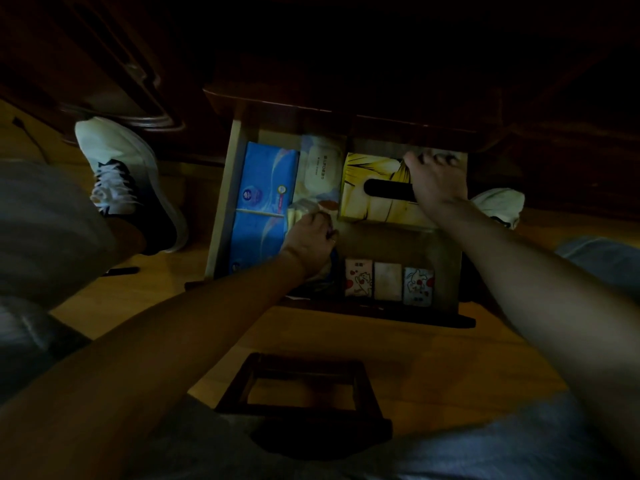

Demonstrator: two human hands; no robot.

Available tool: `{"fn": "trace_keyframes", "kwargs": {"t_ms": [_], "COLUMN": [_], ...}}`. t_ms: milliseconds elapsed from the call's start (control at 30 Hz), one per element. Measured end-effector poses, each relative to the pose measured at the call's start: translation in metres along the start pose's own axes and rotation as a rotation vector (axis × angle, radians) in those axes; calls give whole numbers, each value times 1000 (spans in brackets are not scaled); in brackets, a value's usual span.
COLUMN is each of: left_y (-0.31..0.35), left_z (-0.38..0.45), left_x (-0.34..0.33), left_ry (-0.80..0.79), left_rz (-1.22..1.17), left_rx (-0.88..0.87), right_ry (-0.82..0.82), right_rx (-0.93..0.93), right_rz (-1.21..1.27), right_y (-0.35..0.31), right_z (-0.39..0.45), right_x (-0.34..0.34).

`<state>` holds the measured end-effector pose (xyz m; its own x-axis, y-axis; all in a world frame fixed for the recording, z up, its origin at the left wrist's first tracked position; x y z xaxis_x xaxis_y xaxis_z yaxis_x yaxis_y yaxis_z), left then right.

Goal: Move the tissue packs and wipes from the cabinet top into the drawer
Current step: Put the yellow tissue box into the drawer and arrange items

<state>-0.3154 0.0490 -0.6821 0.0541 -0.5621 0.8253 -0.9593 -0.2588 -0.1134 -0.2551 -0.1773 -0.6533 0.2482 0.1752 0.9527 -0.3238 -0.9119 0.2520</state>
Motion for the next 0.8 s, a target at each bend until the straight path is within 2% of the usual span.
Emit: {"fn": "trace_keyframes", "kwargs": {"t_ms": [133, 267, 433, 567, 700, 800], "left_y": [-3, -3, -3, -4, -17, -24], "left_z": [-6, -5, -17, -35, -54, -64], "left_x": [1, 9, 23, 27, 32, 24], "left_ry": [26, 48, 294, 401, 552, 551], "left_rz": [-116, -169, -113, -74, -215, -408], "left_rx": [38, 16, -96, -93, 88, 255], "right_ry": [-83, -82, -16, -22, -39, -55], "right_rx": [35, 57, 50, 69, 80, 91], "right_rz": [-47, -65, -65, -68, -62, -63], "right_y": [-1, -3, -3, -4, -6, -4], "right_z": [-7, -18, -27, -37, -47, -57], "right_x": [-9, -17, -14, -16, -18, -20]}}
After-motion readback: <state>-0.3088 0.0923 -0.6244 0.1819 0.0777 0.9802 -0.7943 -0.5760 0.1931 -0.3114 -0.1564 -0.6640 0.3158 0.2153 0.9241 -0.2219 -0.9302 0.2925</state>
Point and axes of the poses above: each hand's wrist, its own z-axis towards the middle knuckle, its own x-axis out of the back of the hand, y = z × x, the point moved 6 cm from there along z, towards the middle knuckle, and after that the axes turned 15 degrees about -x, right-handed, at the moved point
